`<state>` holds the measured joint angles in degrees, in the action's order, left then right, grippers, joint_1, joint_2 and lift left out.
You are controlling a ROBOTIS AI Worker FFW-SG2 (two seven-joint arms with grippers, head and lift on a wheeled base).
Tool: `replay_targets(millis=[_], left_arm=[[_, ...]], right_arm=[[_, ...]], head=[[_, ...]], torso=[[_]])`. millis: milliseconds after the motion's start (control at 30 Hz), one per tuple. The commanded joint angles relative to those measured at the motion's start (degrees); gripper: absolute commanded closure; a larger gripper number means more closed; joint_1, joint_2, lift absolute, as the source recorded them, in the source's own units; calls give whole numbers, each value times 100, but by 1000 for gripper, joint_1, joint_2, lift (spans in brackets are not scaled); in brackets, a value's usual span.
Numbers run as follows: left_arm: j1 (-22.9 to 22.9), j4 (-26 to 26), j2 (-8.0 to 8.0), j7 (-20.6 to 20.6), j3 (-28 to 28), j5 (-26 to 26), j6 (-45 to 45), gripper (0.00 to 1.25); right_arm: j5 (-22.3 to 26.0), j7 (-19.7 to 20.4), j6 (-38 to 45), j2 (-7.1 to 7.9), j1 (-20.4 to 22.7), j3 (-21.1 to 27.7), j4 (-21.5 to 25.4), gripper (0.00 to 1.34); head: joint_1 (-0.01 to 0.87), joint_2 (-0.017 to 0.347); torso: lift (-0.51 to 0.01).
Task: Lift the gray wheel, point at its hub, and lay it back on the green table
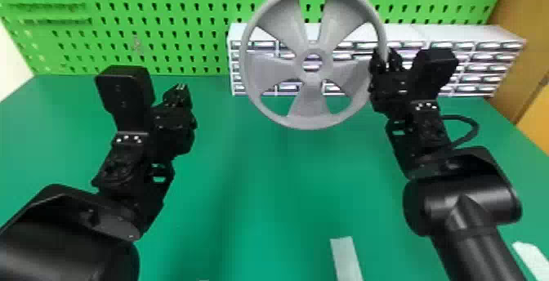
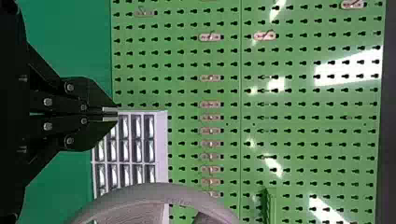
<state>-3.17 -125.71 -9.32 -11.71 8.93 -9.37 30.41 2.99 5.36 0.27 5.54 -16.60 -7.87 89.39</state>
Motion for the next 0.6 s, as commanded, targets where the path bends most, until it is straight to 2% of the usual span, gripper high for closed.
replay_targets(millis=[0,333,567], left_arm=[[1,3,0,11,3,-3,-18,1191],[36,47,0,28,30,49,-18,1191],[53,82,-9,28,65,49,-18,1191]], right_arm=[[44,0,140,-9,-1,-13,43,1296],[264,0,1977,-9,-141,57,799,1296],[545,0,3383,-97,-256,260,1274,1296]], head=[[692,48],[692,48],[692,48]], torso=[[-93],[-93],[-93]])
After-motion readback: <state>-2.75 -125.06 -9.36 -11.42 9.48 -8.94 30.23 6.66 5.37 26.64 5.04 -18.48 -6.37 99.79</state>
